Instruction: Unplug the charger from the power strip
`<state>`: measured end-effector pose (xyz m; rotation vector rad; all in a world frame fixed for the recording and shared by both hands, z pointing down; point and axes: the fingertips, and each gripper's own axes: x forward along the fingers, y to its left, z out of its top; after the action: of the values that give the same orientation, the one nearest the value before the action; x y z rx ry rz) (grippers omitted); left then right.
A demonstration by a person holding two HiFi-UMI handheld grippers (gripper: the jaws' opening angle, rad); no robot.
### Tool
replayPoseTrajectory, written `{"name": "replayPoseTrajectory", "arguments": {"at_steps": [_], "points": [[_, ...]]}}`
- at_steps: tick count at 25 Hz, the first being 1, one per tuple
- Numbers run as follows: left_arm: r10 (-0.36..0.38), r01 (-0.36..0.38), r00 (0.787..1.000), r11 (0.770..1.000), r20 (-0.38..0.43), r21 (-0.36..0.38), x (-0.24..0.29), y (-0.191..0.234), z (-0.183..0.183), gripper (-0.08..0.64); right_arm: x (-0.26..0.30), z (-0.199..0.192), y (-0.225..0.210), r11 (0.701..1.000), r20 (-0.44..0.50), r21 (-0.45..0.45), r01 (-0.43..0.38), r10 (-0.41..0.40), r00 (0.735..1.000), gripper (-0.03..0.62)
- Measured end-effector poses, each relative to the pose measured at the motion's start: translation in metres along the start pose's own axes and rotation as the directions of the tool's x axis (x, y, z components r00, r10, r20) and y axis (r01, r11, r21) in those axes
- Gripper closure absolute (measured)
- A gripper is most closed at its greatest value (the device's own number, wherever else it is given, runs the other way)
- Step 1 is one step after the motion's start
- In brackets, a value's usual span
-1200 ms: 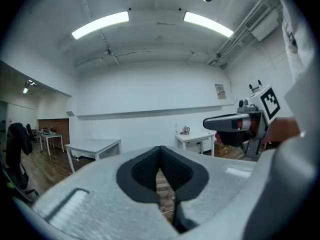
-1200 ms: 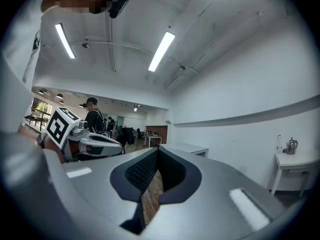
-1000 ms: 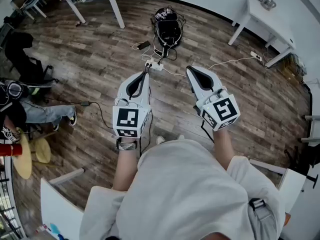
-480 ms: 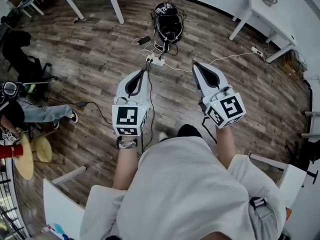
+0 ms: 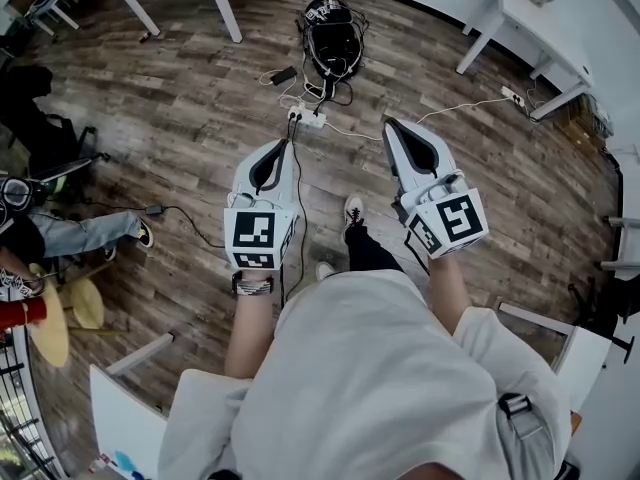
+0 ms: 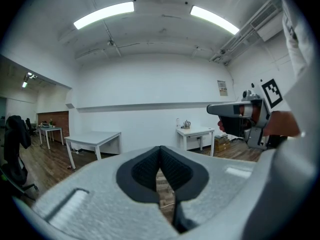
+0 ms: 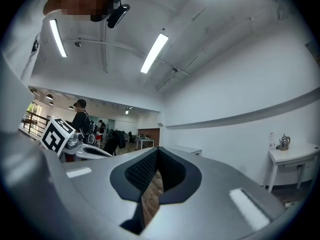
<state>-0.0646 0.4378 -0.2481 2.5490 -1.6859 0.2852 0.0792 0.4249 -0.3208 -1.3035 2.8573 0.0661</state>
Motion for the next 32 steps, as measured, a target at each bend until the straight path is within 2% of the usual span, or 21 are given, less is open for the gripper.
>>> {"name": "replayPoseTrajectory", "arguments": {"at_steps": [6,18,25,32], "points": [[0.005,-0.005,1.0,1.0,-0.018,0.013,0.047,0.015,-0.001,0.555,0.032,-0.023,-0.035,0.998,-0.015,0.05,-0.024,0.025,1.0,0.591],[0.037,-0.037,0.998,0.999,-0.046,0.0,0.169,0.063,0.01,0.556,0.125,-0.044,-0.134,0.997,-0.05,0.065,-0.035,0.039,0.998,0.591],[0.055,-0.056,0.996,0.998,-0.067,-0.009,0.22,0.077,0.011,0.556,0.161,-0.066,-0.175,0.995,-0.091,0.089,-0.04,0.048,0.995,0.591],[0.067,-0.068,0.993,0.998,-0.096,-0.012,0.257,0.08,0.004,0.555,0.182,-0.079,-0.197,0.992,-0.12,0.102,-0.069,0.081,0.989,0.591]]}}
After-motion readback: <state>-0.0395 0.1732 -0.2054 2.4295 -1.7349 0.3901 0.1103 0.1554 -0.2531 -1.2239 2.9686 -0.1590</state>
